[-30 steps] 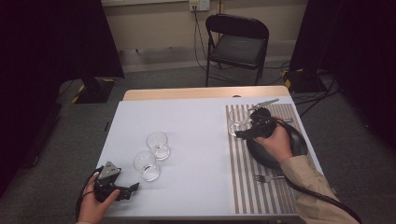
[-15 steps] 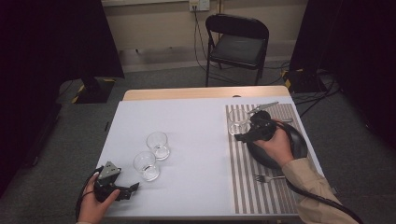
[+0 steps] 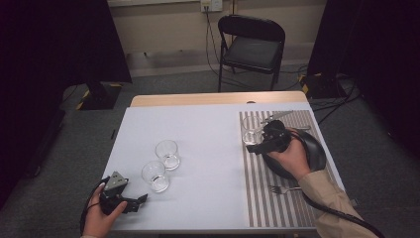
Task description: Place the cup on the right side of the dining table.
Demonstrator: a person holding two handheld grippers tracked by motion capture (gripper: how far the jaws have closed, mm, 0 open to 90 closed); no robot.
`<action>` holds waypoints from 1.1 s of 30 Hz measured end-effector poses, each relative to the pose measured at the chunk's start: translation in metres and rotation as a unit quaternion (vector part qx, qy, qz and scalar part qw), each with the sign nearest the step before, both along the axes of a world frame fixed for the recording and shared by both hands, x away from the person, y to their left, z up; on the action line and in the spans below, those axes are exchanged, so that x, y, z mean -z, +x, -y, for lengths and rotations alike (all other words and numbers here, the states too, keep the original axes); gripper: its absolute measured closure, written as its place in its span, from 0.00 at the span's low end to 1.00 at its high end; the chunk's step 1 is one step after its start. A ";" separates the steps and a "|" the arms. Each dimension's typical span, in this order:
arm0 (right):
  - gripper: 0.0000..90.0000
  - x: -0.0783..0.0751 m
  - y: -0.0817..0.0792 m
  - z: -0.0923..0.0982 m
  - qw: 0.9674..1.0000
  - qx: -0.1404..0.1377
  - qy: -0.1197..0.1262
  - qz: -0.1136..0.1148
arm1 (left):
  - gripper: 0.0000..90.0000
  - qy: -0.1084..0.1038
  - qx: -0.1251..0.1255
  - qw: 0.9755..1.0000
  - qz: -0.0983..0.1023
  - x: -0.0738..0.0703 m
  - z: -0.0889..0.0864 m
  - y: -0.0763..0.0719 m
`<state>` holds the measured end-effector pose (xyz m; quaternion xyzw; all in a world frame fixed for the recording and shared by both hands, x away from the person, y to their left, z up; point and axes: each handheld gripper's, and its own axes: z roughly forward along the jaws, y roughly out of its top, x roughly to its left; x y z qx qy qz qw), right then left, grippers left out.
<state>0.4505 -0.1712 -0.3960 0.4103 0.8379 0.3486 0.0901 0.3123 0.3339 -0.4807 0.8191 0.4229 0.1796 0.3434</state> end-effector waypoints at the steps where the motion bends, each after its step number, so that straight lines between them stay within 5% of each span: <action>1: 0.14 0.001 -0.001 -0.001 1.000 -0.002 0.000 0.001 | 0.03 0.000 0.000 1.000 0.000 0.000 0.000 0.000; 33: 0.14 0.008 -0.016 -0.015 0.999 -0.034 0.006 -0.004 | 0.03 0.000 0.000 1.000 0.000 0.000 0.000 0.000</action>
